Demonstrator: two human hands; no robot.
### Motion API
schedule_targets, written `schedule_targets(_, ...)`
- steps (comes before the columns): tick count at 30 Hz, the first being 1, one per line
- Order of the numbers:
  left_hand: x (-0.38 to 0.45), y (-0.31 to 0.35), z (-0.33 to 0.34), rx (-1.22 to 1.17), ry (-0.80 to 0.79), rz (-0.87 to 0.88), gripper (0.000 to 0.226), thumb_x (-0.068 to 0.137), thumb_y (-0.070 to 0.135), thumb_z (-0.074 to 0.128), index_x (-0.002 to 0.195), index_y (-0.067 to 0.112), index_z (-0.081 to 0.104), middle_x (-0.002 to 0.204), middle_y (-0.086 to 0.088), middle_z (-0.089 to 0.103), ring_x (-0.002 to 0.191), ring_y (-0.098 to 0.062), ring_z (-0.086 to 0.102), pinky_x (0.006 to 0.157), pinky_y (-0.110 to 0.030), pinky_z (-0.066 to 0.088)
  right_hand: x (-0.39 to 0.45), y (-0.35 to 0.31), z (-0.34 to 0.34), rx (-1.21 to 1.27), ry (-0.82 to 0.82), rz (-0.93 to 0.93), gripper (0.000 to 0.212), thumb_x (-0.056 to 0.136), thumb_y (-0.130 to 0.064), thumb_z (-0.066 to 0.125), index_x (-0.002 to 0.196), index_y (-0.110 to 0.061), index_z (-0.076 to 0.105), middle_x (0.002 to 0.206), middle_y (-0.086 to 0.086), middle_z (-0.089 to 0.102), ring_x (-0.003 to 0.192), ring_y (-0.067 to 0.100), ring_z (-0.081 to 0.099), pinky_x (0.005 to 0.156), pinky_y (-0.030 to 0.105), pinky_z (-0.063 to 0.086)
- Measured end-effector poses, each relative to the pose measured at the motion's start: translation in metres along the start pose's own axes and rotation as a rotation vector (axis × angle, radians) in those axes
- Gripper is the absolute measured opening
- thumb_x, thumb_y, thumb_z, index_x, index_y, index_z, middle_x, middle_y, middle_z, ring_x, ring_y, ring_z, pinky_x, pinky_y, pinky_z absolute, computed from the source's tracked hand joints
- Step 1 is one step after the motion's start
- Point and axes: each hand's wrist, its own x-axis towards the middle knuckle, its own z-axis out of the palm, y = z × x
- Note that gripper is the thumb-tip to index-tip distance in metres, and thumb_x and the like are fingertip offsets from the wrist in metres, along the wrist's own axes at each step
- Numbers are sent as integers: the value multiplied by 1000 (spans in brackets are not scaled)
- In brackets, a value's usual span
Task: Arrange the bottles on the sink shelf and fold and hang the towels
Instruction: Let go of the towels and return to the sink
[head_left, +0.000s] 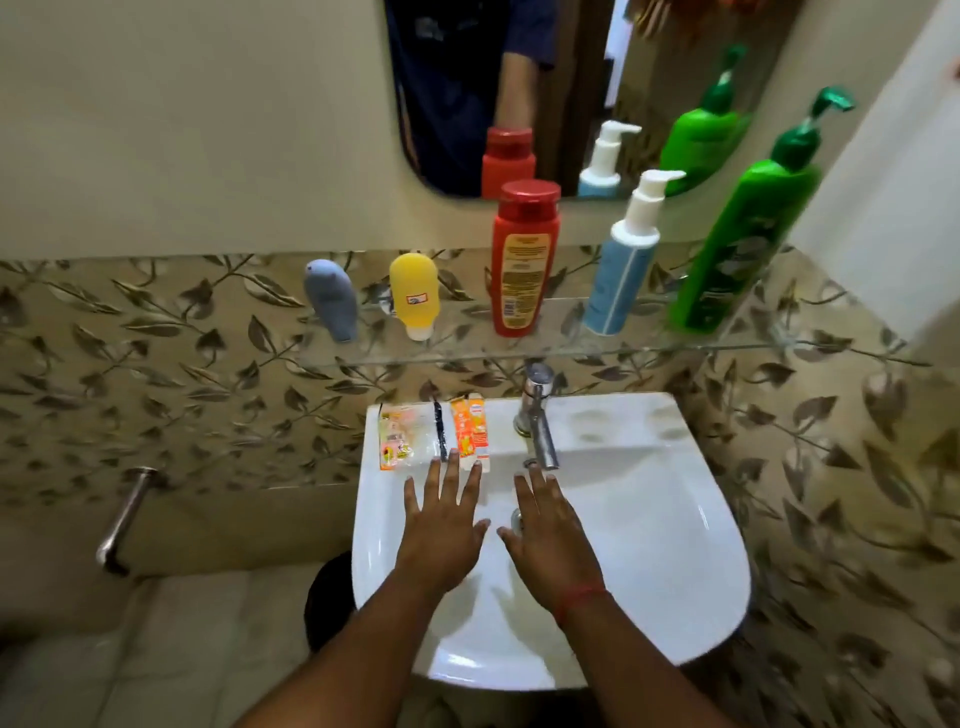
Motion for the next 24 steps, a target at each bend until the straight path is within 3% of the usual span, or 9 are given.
schedule_targets(5, 31, -37, 3, 15, -45, -125, 88, 95, 48, 55, 160, 27, 0, 169, -9, -2, 155, -36, 4, 119, -60, 4, 47, -14, 22, -50, -116, -73, 79, 97, -35, 55, 158, -19, 8, 166, 2, 5, 153, 22, 9, 119, 39, 28)
schedule_targets(9, 51, -57, 17, 22, -24, -179, 90, 94, 38, 62, 160, 24, 2, 168, -13, -3, 155, -37, 4, 121, -57, 5, 88, -28, 30, -69, -139, -180, 78, 91, 0, 51, 157, -11, 11, 166, 11, 7, 153, 28, 9, 123, 38, 19)
schedule_targets(12, 65, -66, 26, 41, -38, -186, 87, 97, 23, 54, 159, 21, -7, 167, -13, -13, 155, -33, -9, 123, -49, -2, 110, -26, 36, -151, -121, -229, 78, 85, 9, 46, 156, -4, 15, 164, 20, 10, 151, 34, 14, 122, 42, 20)
schedule_targets(16, 74, -75, 40, 55, 20, -191, 85, 90, 7, 59, 159, 13, 11, 167, -17, 5, 155, -35, 7, 123, -45, 6, 132, -17, 42, -281, -203, -258, 70, 92, 4, 38, 155, -2, 9, 164, 20, 4, 152, 36, 6, 122, 46, 11)
schedule_targets(18, 75, -78, 44, 78, 59, -204, 79, 88, 3, 61, 157, 11, 24, 165, -20, 16, 153, -37, 18, 122, -46, 14, 137, -17, 45, -324, -224, -266, 65, 93, 4, 36, 154, -2, 14, 163, 22, 10, 151, 38, 9, 122, 50, 14)
schedule_targets(20, 77, -77, 45, 83, 90, -215, 73, 86, -2, 60, 154, 10, 34, 162, -21, 26, 150, -38, 26, 121, -47, 21, 141, -18, 48, -344, -183, -273, 60, 90, 4, 43, 148, -2, 30, 155, 25, 30, 146, 41, 25, 117, 53, 25)
schedule_targets(22, 76, -76, 45, 79, 98, -223, 68, 87, -3, 58, 151, 10, 41, 159, -21, 33, 147, -38, 34, 119, -47, 28, 144, -18, 50, -351, -106, -305, 51, 83, 4, 48, 134, -2, 49, 135, 24, 52, 131, 41, 45, 107, 51, 39)
schedule_targets(24, 71, -74, 41, 71, 117, -221, 61, 86, -2, 60, 144, 10, 51, 153, -21, 44, 140, -38, 45, 114, -47, 36, 145, -21, 48, -297, -31, -350, 42, 76, 4, 47, 116, -4, 60, 112, 19, 63, 111, 38, 58, 96, 47, 48)
